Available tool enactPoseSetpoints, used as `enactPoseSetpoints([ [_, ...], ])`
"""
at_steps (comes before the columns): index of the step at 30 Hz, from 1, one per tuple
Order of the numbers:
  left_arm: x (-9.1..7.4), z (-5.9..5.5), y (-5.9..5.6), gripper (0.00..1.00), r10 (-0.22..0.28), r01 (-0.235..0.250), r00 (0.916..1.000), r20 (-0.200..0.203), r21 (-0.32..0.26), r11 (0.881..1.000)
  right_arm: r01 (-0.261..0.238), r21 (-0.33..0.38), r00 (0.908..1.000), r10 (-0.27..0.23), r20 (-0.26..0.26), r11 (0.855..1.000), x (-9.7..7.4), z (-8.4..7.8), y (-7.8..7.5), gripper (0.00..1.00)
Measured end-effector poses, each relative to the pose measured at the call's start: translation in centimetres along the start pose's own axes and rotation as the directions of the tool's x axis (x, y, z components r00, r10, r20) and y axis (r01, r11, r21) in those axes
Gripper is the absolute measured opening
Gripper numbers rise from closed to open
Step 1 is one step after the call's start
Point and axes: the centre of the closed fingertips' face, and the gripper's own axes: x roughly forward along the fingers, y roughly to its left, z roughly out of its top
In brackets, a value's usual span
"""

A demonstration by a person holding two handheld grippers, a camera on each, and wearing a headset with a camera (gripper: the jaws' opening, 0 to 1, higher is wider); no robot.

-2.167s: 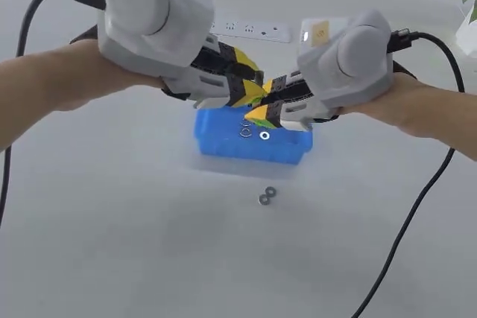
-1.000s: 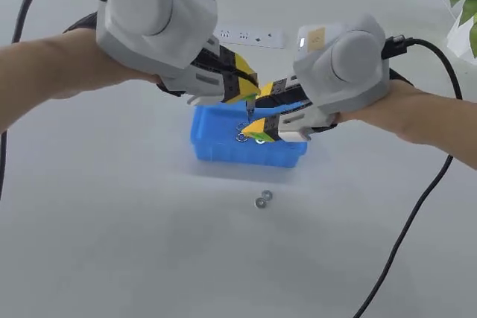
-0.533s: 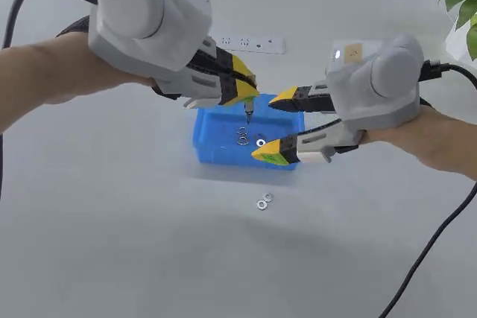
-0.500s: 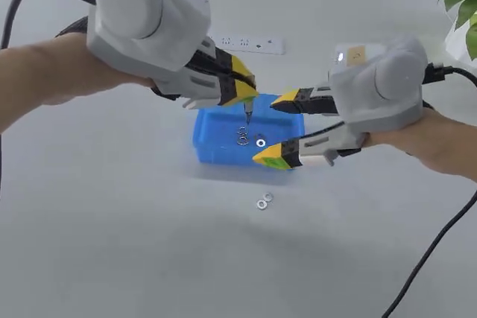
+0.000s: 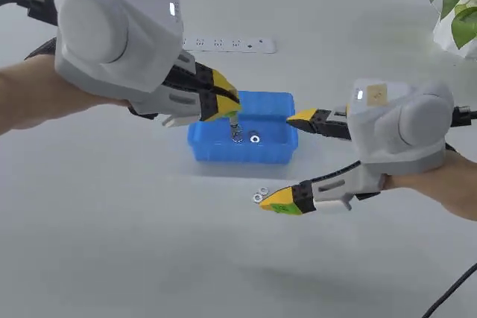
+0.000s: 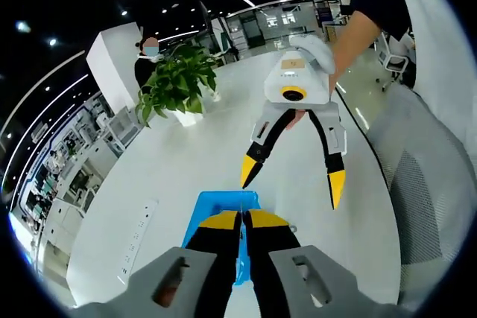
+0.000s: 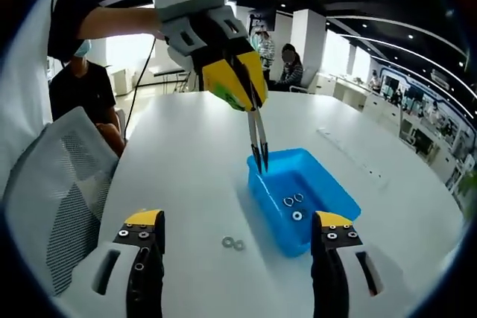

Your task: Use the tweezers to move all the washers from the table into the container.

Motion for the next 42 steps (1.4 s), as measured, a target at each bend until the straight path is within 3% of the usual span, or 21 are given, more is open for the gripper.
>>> enactPoseSetpoints([
  [5,-0.5,0.5,-0.8,0.06,0.004,-0.004,0.9999,0.016,-0.012,1.000,0.008,0.022,0.9999,-0.008,-0.009,1.000,-0.7,-1.6,1.0,0.89],
  [9,-0.2,1.0,-1.9,0.06,-0.003,0.004,0.9995,0.032,-0.023,1.000,0.013,0.046,0.9999,-0.013,-0.011,0.999,-0.9,-2.4,1.7,1.00],
  [13,0.7,0.7,-3.6,0.06,-0.030,0.031,0.9991,0.030,-0.026,0.999,0.011,0.049,0.9998,-0.010,-0.016,0.999,-1.3,-2.9,2.3,1.00],
  [18,1.7,0.0,-4.7,0.07,-0.039,0.040,0.9987,0.032,-0.054,0.998,0.024,0.062,0.9995,-0.023,-0.020,0.998,-2.3,-3.8,2.3,1.00],
  [29,2.8,-1.3,-6.0,0.07,-0.055,0.057,0.9981,0.027,-0.105,0.993,0.004,0.079,0.9989,-0.001,-0.048,0.997,-3.1,-6.1,3.8,1.00],
  [34,3.6,-1.7,-6.6,0.07,-0.075,0.076,0.9970,0.019,-0.117,0.990,0.012,0.085,0.9989,-0.008,-0.047,0.996,-3.4,-6.7,3.6,1.00],
  [42,4.1,-1.5,-7.0,0.07,-0.090,0.093,0.9956,0.025,-0.129,0.987,0.022,0.149,0.9993,-0.017,-0.032,0.989,-3.6,-7.5,3.6,1.00],
])
